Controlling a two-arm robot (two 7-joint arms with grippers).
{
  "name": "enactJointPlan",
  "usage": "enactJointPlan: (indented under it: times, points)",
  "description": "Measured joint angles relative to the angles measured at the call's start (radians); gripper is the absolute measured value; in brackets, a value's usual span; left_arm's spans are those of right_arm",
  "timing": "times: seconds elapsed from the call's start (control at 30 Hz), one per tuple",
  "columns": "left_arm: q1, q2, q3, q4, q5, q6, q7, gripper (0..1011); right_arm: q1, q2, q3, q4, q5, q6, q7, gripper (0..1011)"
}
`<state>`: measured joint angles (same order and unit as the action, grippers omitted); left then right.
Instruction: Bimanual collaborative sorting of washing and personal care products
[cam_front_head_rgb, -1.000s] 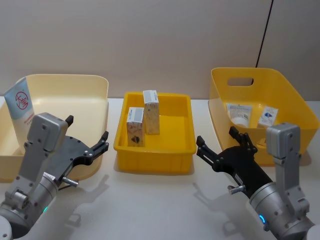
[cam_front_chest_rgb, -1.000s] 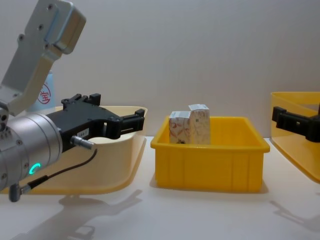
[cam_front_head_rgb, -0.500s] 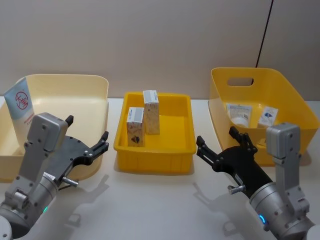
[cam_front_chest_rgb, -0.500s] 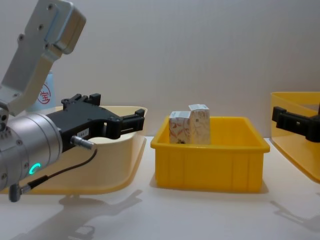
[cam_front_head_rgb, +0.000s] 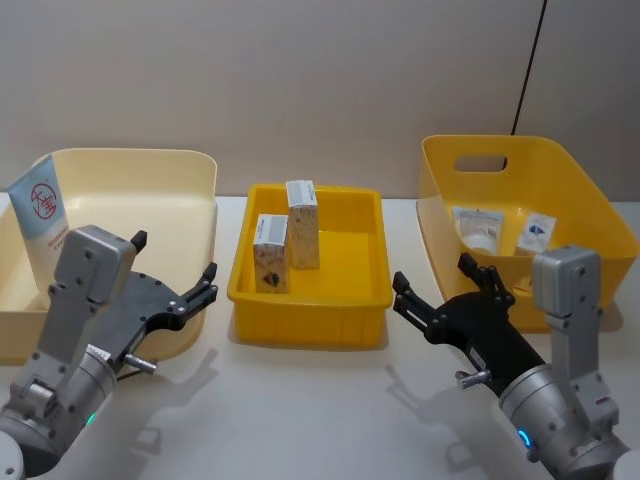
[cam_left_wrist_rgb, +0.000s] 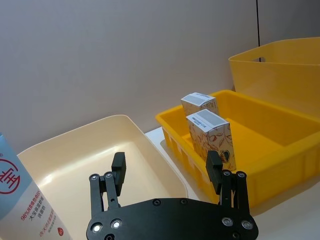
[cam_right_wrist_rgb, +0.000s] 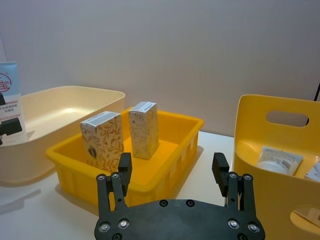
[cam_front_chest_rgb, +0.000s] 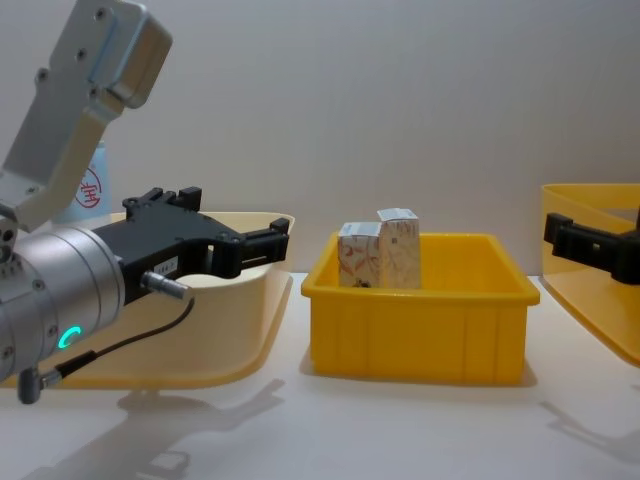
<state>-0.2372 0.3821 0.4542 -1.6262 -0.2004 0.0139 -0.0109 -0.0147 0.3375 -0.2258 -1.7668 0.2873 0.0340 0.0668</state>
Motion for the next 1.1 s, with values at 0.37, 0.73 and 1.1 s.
enactJointPlan:
  times: [0.37,0.73,1.1]
  points:
    - [0.000,0.000,0.000,0.000,0.000,0.000,0.000,1002,0.000,0.000,0.000,0.000,0.000,0.000,0.000,1001]
    - [0.000,0.000,0.000,0.000,0.000,0.000,0.000,1002,0.000,0.000,0.000,0.000,0.000,0.000,0.000,1001]
    - [0.000,0.000,0.000,0.000,0.000,0.000,0.000,1002,0.000,0.000,0.000,0.000,0.000,0.000,0.000,1001]
